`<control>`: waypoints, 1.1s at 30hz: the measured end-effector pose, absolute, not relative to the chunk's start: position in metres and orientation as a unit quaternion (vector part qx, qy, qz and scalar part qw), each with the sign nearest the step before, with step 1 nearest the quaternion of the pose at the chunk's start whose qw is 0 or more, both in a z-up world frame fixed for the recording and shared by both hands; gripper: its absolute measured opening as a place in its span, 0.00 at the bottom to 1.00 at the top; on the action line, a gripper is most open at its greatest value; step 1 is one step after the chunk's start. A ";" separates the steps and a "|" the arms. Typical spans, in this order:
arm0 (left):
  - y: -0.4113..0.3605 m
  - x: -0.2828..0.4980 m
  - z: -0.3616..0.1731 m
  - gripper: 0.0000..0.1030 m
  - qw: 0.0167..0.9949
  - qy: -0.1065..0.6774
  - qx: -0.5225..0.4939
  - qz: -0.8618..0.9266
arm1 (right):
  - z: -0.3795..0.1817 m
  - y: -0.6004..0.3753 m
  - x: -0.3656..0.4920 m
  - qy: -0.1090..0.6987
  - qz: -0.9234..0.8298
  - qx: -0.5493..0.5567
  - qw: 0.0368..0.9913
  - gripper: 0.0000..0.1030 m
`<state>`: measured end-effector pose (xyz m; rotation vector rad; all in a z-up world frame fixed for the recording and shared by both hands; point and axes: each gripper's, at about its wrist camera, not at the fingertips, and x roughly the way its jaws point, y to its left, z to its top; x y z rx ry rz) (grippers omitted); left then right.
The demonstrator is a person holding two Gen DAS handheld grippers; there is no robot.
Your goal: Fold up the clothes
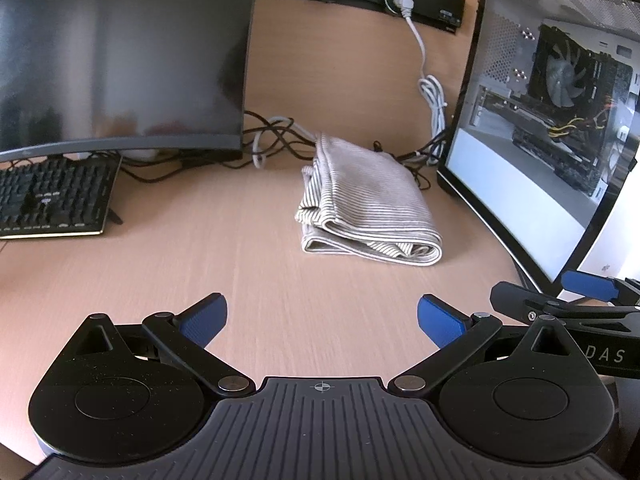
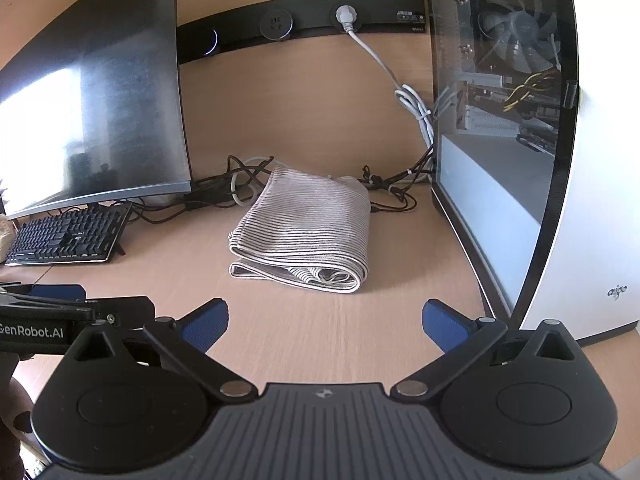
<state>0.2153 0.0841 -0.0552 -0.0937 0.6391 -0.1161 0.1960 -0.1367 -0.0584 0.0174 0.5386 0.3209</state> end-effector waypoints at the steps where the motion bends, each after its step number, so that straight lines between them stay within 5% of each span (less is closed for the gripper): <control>1: 0.084 0.215 -0.055 1.00 0.947 0.314 -0.046 -0.058 | -0.058 -0.137 0.196 0.265 0.157 0.009 0.951 1.00; 33: 0.083 0.209 -0.054 1.00 0.950 0.304 -0.042 -0.066 | -0.056 -0.137 0.194 0.252 0.156 0.007 0.955 1.00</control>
